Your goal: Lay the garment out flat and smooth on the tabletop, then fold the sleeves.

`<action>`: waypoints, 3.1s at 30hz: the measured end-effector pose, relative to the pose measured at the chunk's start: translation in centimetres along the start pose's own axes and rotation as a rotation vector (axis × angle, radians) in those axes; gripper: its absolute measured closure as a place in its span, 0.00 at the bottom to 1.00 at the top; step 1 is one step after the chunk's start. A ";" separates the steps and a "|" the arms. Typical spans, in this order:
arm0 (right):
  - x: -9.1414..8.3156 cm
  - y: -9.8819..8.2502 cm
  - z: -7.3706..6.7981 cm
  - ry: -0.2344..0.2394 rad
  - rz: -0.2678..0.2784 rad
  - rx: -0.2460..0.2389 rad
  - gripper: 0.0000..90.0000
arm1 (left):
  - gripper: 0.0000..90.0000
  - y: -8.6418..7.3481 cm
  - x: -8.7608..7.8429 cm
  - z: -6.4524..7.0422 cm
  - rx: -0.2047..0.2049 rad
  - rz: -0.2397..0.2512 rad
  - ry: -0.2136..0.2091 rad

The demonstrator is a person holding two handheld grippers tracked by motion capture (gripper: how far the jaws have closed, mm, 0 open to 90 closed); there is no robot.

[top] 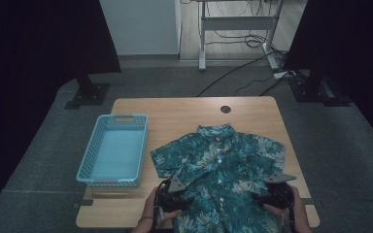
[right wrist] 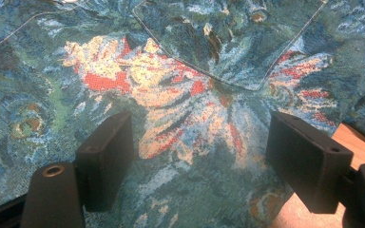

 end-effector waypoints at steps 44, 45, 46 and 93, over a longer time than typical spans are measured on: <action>2.4 1.9 -3.3 0.014 0.070 -0.016 0.21 | 0.42 1.6 1.6 -3.5 -0.046 0.014 0.070; 2.3 1.9 -3.5 0.020 0.067 -0.022 0.21 | 0.42 1.4 1.4 -3.4 -0.050 0.018 0.067; 2.4 1.9 -3.6 0.022 0.063 -0.028 0.21 | 0.42 1.2 1.2 -3.3 -0.051 0.015 0.065; 2.0 1.9 -3.1 0.024 0.033 -0.023 0.24 | 0.30 -0.4 0.0 -2.0 -0.077 0.060 0.081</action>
Point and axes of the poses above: each handheld gripper's, and its own axes: x roughly forward along the jaws, y roughly out of its top, z roughly to its right, the point moved 8 cm from there along x, roughly forward along the jaws, and after that the axes turned 3 degrees about x, right-handed, at the moved point
